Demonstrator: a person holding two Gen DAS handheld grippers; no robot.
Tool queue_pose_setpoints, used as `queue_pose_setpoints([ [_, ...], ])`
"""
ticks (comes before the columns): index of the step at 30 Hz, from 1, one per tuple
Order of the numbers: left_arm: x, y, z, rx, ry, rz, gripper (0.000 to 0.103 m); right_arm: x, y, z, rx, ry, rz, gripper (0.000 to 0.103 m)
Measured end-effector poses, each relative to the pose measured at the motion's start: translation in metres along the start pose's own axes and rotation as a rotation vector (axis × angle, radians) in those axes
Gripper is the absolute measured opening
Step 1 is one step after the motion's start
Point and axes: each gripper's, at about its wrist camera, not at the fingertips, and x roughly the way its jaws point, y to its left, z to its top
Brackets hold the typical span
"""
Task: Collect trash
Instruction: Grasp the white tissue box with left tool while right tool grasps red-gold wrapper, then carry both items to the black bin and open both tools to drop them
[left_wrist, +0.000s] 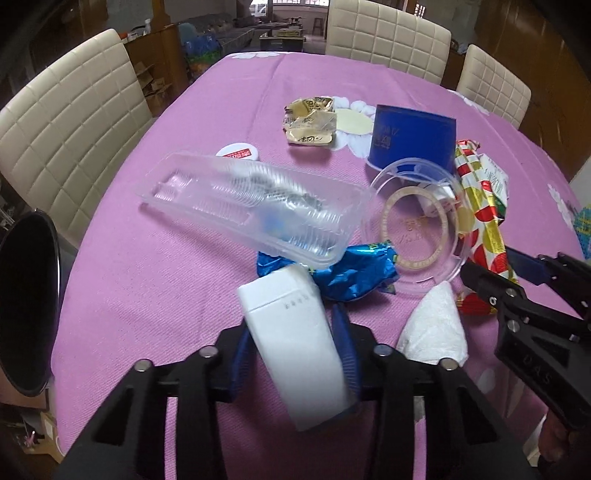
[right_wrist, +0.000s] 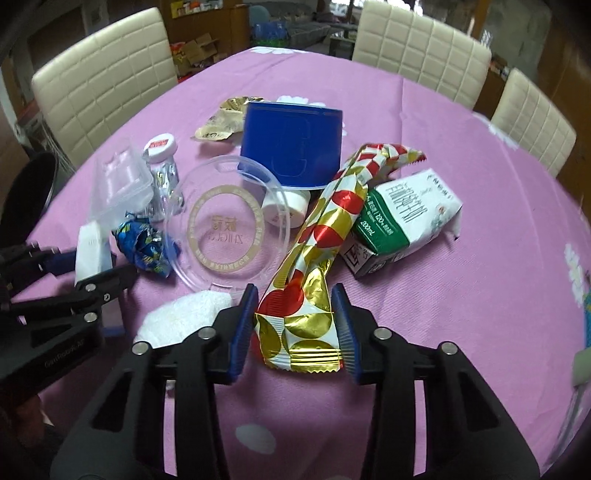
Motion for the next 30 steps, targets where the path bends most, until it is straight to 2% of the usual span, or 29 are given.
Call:
queue_pose_setpoints([
  [5,-0.021,0.000,0.011,0.007,-0.064,0.002,0.033,-0.011,0.002,0.007,-0.011,-0.049,-0.024,0.035],
  [13,-0.070,-0.001,0.031,0.035,-0.228,0.034,0.033,-0.047,0.019,0.031,-0.085,-0.176,-0.057,0.035],
  [19,-0.082,0.026,0.037,-0.062,-0.254,0.077,0.033,-0.060,0.049,0.047,-0.186,-0.232,-0.023,0.035],
  [30,-0.094,0.104,0.026,-0.294,-0.271,0.238,0.033,-0.053,0.110,0.071,-0.360,-0.260,0.106,0.035],
])
